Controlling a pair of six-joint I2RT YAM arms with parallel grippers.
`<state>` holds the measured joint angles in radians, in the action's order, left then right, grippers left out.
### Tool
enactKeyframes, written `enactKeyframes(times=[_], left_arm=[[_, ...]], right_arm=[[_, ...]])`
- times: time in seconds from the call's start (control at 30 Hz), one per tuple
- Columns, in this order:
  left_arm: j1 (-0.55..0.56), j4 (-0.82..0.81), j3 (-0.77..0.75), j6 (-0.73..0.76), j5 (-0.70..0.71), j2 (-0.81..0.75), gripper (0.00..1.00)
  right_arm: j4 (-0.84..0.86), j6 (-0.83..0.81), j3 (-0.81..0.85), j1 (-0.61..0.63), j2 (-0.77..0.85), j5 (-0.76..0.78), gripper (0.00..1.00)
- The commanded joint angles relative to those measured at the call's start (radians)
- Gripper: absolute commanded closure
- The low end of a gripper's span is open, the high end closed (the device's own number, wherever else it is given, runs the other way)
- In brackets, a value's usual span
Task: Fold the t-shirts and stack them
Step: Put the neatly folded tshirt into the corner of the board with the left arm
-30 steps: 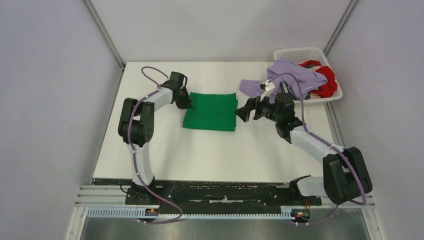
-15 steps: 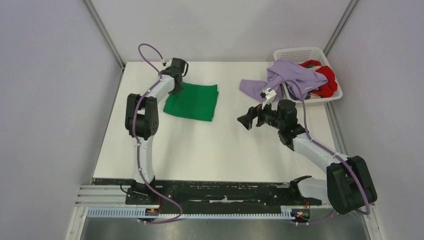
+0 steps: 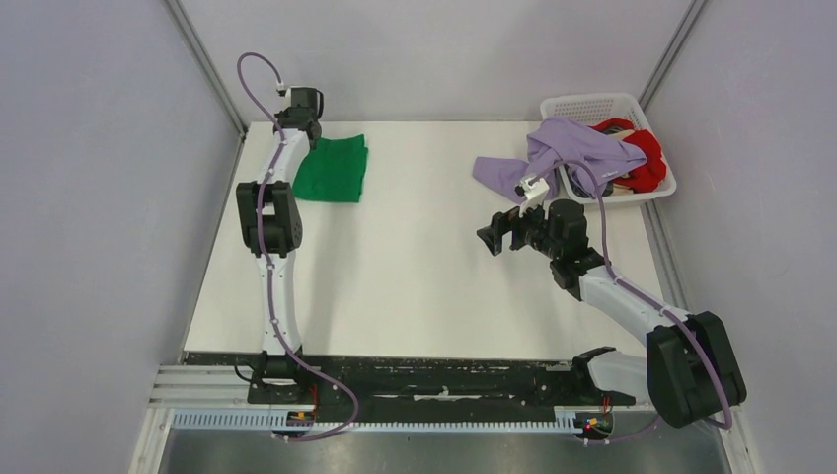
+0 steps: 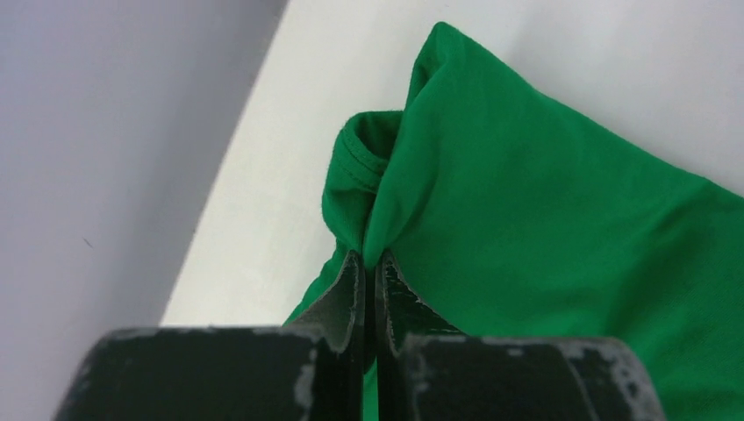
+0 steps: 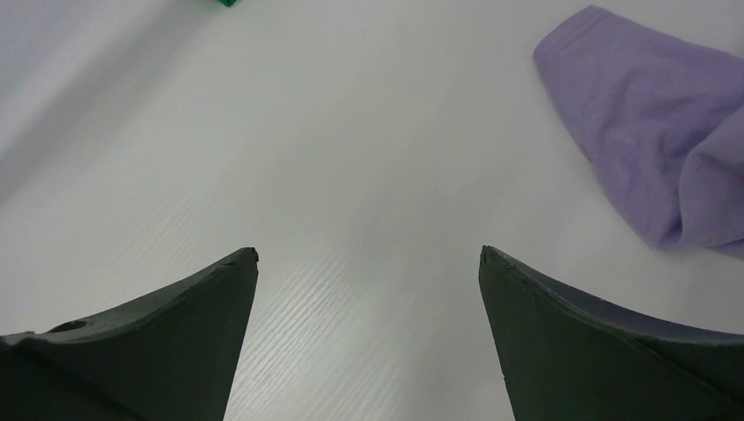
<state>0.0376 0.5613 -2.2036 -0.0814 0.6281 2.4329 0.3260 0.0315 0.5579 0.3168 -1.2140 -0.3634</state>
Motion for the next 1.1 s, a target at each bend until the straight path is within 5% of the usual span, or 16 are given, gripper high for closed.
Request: enactKeyframes(times=[0.0,0.3,0.4,0.5,0.53,0.57,0.6,0.63,0.83,0.93,1.07], left_arm=[[-0.015,-0.126,-0.097,0.205,0.079,0.043,0.98],[-0.066,-0.186,-0.236,0.297,0.182,0.129,0.98],[-0.07,-0.202,-0.234,0.3,0.212,0.119,0.84],[-0.07,-0.207,-0.219,0.292,0.229,0.091,0.82],[-0.071,-0.219,-0.207,0.294,0.244,0.079,0.77],[-0.07,-0.226,-0.201,0.294,0.251,0.071,0.54],[-0.07,-0.224,-0.201,0.295,0.252,0.064,0.11],[-0.07,-0.222,-0.202,0.293,0.254,0.057,0.01],[-0.063,-0.085,-0.18,0.153,0.176,-0.038,0.0],[-0.063,-0.019,-0.073,-0.02,-0.037,-0.163,0.0],[-0.055,-0.099,0.248,-0.202,-0.407,-0.412,0.0]], right_arm=[[0.062,-0.022,-0.016,0.0,0.005,0.063,0.02],[0.076,-0.054,-0.023,0.001,-0.015,0.117,0.02],[0.076,-0.052,-0.021,0.001,-0.015,0.129,0.02],[0.077,-0.035,-0.022,0.0,-0.009,0.158,0.02],[0.078,-0.033,-0.023,0.001,-0.007,0.166,0.02],[0.079,-0.033,-0.026,0.001,-0.002,0.172,0.02],[0.077,-0.005,-0.026,0.0,0.002,0.175,0.02],[0.073,0.0,-0.028,-0.001,0.009,0.176,0.02],[0.07,0.036,-0.061,-0.001,0.063,0.207,0.02],[0.069,0.062,-0.09,-0.003,0.094,0.241,0.02],[0.061,0.125,-0.124,-0.028,0.126,0.244,0.02]])
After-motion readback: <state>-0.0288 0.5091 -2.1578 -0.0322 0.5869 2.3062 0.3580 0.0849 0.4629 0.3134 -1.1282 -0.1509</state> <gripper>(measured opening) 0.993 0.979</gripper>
